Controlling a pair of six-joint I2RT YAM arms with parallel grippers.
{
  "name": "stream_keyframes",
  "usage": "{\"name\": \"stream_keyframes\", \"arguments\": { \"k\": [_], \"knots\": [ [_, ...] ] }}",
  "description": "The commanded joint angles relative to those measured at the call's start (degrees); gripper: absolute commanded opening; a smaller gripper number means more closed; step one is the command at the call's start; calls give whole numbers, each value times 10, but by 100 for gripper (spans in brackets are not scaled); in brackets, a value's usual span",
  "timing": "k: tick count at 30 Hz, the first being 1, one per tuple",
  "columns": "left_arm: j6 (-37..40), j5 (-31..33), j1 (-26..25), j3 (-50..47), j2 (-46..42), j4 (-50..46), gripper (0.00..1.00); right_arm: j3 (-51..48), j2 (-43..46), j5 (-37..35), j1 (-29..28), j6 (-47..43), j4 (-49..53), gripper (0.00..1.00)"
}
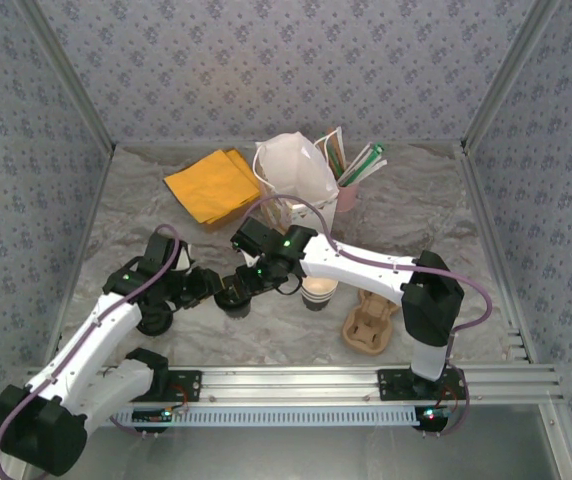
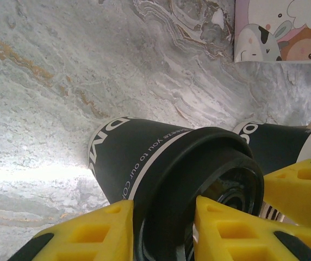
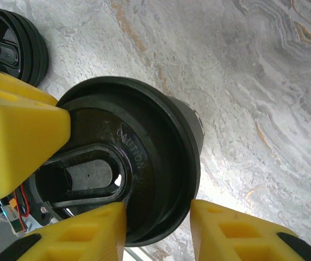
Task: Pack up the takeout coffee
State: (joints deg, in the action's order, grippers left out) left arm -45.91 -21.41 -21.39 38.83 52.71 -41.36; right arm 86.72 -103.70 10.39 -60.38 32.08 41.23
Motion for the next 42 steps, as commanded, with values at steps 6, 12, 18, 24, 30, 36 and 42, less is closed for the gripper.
{"name": "stream_keyframes", "arguments": {
  "k": [6, 12, 18, 24, 30, 36, 42],
  "knots": [
    [2, 31, -7, -17, 18, -73, 30, -14, 18, 23, -12, -12, 17, 44],
    [1, 32, -8, -20, 16, -76, 30, -38, -2, 16, -15, -18, 11, 39],
    [-1, 12, -8, 13, 21, -59, 32, -48, -9, 6, -18, -22, 18, 37],
    [-8, -30, -7, 61, 50, -5, 36, -42, -10, 2, -16, -22, 23, 37],
    [-1, -43, -2, 70, 75, 11, 36, -36, -11, -1, -17, -23, 28, 37],
    [-1, -44, 1, 64, 71, 7, 30, -29, -12, -7, -18, -27, 34, 37],
    [7, -9, 2, 16, 43, -40, 30, -22, -22, -7, -21, -29, 36, 37]
  ]
}}
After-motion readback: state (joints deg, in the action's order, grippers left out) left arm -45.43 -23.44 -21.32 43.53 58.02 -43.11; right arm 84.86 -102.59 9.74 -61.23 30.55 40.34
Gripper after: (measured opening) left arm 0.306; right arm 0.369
